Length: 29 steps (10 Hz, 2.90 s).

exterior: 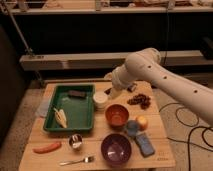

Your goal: Place eraser in metal cup

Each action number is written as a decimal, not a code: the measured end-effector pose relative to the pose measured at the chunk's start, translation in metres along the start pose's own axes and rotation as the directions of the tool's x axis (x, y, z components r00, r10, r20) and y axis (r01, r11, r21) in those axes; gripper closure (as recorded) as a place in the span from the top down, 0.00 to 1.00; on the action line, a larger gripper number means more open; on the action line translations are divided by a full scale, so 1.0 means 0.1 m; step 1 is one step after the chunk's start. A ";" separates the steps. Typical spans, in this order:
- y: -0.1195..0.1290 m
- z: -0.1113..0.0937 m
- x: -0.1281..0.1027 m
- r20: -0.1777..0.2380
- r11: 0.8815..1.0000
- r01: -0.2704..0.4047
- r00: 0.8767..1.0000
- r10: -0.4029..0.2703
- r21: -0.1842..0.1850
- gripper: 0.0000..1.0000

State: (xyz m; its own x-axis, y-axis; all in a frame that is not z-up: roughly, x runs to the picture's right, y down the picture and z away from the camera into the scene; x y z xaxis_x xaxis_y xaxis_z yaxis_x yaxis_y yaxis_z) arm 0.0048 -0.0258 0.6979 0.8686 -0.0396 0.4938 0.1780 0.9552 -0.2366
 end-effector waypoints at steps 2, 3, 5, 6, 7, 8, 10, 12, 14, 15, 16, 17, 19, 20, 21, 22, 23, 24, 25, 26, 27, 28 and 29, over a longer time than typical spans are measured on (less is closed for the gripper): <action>-0.34 0.29 -0.19 0.043 1.000 0.014 0.999 -0.015 0.004 0.65; -0.50 0.48 -0.30 0.060 1.000 0.023 0.998 -0.022 0.000 0.65; -0.72 0.84 -0.51 0.079 0.999 0.034 0.996 -0.033 -0.018 0.65; -0.80 1.04 -0.58 0.080 0.999 0.034 0.996 -0.032 -0.033 0.65; -0.83 1.28 -0.66 0.080 0.998 0.037 0.996 -0.033 -0.054 0.65; -0.83 1.42 -0.64 0.072 0.997 0.035 0.997 -0.030 -0.071 0.65; -0.74 1.77 -0.62 0.048 0.992 0.030 0.999 -0.024 -0.121 0.65; -0.65 2.03 -0.63 0.030 0.986 0.025 0.999 -0.021 -0.167 0.65; -0.53 2.28 -0.65 0.008 0.975 0.020 1.000 -0.018 -0.219 0.65; -0.49 2.36 -0.68 0.001 0.972 0.019 1.000 -0.019 -0.236 0.65; -0.43 2.46 -0.66 -0.017 0.966 0.004 1.000 -0.009 -0.259 0.65; -0.40 2.51 -0.64 -0.029 0.963 -0.006 1.000 -0.002 -0.271 0.65; -0.32 2.63 -0.65 -0.052 0.954 -0.031 0.999 0.016 -0.299 0.65; -0.28 2.70 -0.62 -0.063 0.949 -0.052 0.997 0.034 -0.310 0.65; -0.24 2.76 -0.54 -0.079 0.945 -0.083 0.995 0.061 -0.317 0.65; -0.24 2.79 -0.49 -0.090 0.943 -0.100 0.993 0.075 -0.318 0.65; -0.23 2.83 -0.39 -0.112 0.941 -0.125 0.989 0.094 -0.315 0.65; -0.26 2.84 -0.29 -0.130 0.942 -0.138 0.986 0.102 -0.305 0.65; -0.30 2.82 -0.20 -0.146 0.946 -0.145 0.984 0.106 -0.290 0.65; -0.37 2.77 -0.08 -0.165 0.951 -0.147 0.981 0.105 -0.270 0.65; -0.42 2.74 0.00 -0.185 0.955 -0.148 0.978 0.101 -0.259 0.65; -0.45 2.75 0.02 -0.195 0.955 -0.148 0.976 0.099 -0.255 0.65; -0.47 2.76 0.09 -0.199 0.953 -0.157 0.974 0.107 -0.258 0.65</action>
State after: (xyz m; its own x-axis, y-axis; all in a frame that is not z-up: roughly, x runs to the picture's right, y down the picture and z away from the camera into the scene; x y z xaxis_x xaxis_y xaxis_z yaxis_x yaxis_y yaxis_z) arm -0.1233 0.0101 0.9440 0.9573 0.0048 0.2890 0.1523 0.8413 -0.5186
